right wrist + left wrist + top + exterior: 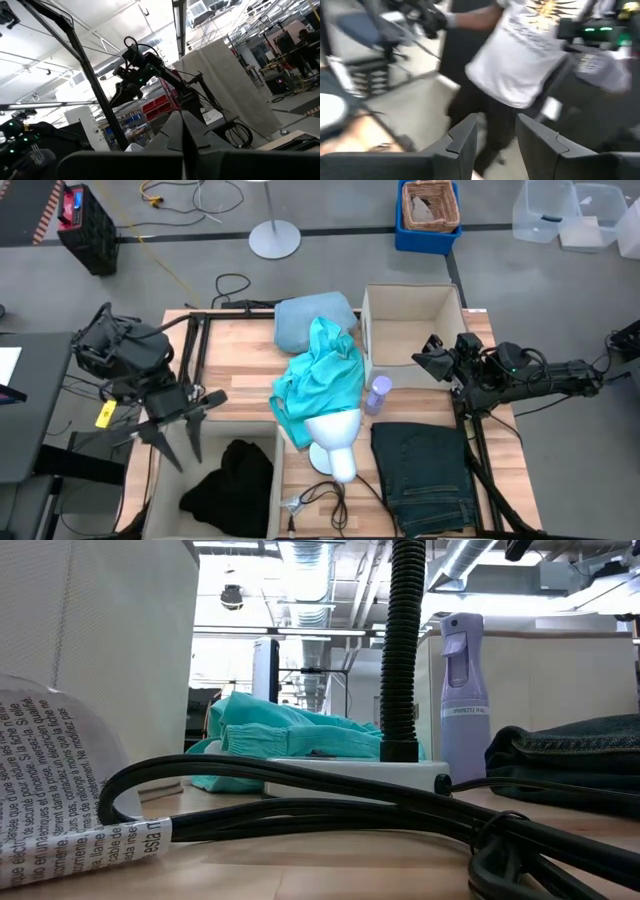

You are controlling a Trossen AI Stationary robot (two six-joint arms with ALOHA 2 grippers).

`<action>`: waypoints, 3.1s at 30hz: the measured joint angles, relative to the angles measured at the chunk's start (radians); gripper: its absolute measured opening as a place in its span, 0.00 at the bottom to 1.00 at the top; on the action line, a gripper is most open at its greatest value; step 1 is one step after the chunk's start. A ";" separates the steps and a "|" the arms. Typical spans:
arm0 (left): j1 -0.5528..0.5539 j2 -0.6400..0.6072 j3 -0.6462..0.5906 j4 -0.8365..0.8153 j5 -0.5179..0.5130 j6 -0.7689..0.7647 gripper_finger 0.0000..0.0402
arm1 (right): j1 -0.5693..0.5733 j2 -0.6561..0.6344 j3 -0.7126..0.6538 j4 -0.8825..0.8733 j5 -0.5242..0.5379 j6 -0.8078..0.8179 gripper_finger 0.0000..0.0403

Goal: Sort clothes
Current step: Put the blue jeans into the bottom laundry organizer

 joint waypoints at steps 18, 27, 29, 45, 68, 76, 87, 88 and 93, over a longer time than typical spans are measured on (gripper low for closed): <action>0.035 0.016 0.000 0.223 -0.860 0.055 0.31 | 0.000 -0.003 0.000 0.268 0.000 0.012 0.02; 0.099 0.062 -0.001 0.309 -0.900 0.070 0.31 | -0.002 0.010 0.077 0.336 -0.127 0.007 0.02; 0.123 0.072 0.000 0.330 -0.900 0.042 0.31 | -0.001 0.038 0.145 0.299 -0.200 -0.020 0.03; 0.175 0.102 -0.001 0.443 -0.905 -0.027 0.31 | 0.110 0.372 0.852 -1.071 -0.234 -0.240 0.05; 0.197 0.055 -0.001 0.442 -0.903 0.133 0.31 | 0.471 0.781 1.003 -1.841 -0.012 0.131 0.59; 0.195 -0.009 -0.001 0.344 -0.906 0.102 0.31 | 0.524 0.766 0.756 -1.692 0.035 0.274 0.59; 0.194 -0.045 0.000 0.203 -0.908 0.035 0.31 | 0.593 0.752 0.457 -1.484 0.013 0.463 0.60; 0.194 -0.045 0.000 0.193 -0.908 0.030 0.31 | 0.602 0.752 0.440 -1.479 0.013 0.473 0.60; 0.194 -0.045 0.000 0.146 -0.910 0.009 0.31 | 0.638 0.752 0.366 -1.471 0.016 0.491 0.60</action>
